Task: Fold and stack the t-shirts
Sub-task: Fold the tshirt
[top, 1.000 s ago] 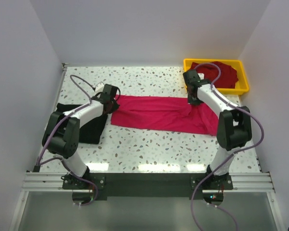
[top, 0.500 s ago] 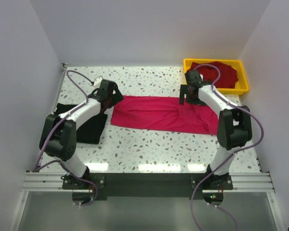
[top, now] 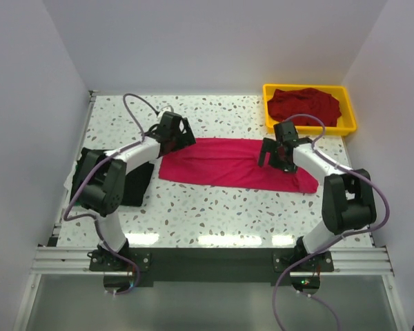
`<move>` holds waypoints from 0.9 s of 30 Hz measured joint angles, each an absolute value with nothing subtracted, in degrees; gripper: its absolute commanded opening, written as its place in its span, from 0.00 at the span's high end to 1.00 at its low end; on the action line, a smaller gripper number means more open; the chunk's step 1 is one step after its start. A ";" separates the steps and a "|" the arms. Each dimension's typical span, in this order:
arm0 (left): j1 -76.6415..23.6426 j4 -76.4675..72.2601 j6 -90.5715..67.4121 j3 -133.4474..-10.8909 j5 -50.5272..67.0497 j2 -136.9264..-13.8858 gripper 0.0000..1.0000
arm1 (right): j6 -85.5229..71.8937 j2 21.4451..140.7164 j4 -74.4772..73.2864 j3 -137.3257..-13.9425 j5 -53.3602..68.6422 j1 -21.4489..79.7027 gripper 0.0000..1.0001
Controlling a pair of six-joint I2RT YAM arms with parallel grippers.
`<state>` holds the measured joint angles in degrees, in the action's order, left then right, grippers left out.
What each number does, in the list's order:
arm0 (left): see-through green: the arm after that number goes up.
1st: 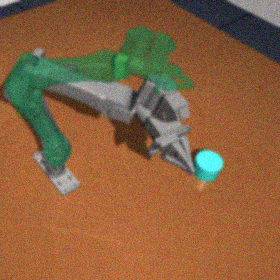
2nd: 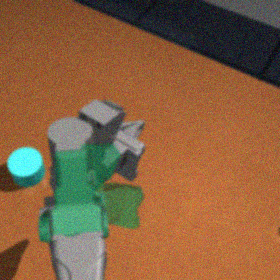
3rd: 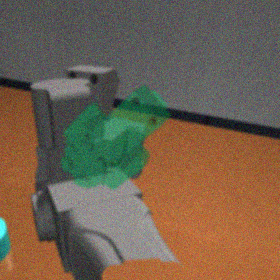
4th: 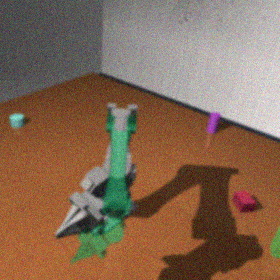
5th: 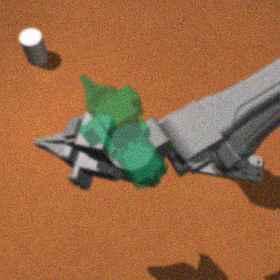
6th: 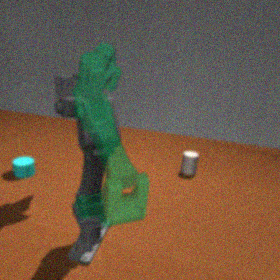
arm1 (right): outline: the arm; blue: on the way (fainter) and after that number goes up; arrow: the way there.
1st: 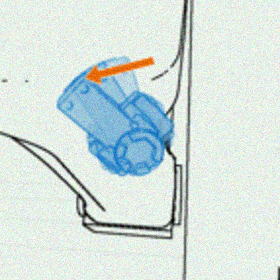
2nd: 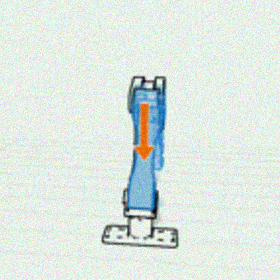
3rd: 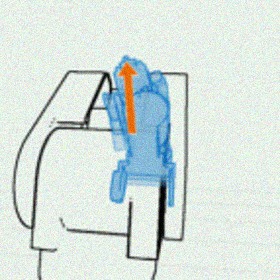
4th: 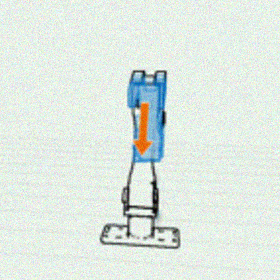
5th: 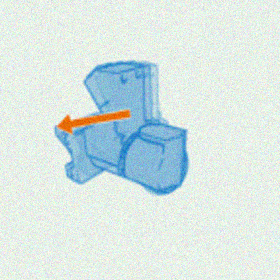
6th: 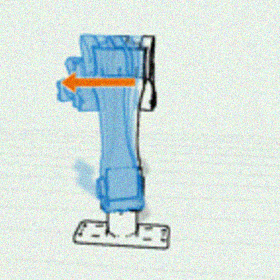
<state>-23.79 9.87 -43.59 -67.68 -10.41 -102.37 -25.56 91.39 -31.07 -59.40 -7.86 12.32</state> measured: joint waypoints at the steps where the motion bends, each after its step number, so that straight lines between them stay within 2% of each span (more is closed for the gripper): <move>1: -23.79 9.85 -43.09 -69.04 -10.13 -104.36 0.00 | -25.71 91.98 -30.15 -59.53 -7.33 11.97 0.01; 10: -23.68 9.85 -40.84 -72.82 -9.78 -110.04 0.00 | -27.03 103.24 -23.27 -65.04 -2.24 9.98 0.01; 20: -23.68 10.20 -40.84 -72.14 -12.03 -110.39 0.00 | -25.76 103.85 -25.08 -68.05 -10.98 6.22 0.01; 27: -23.68 10.61 -40.84 -70.39 -12.73 -110.85 0.00 | -25.02 104.79 -24.67 -68.16 -9.80 5.50 0.01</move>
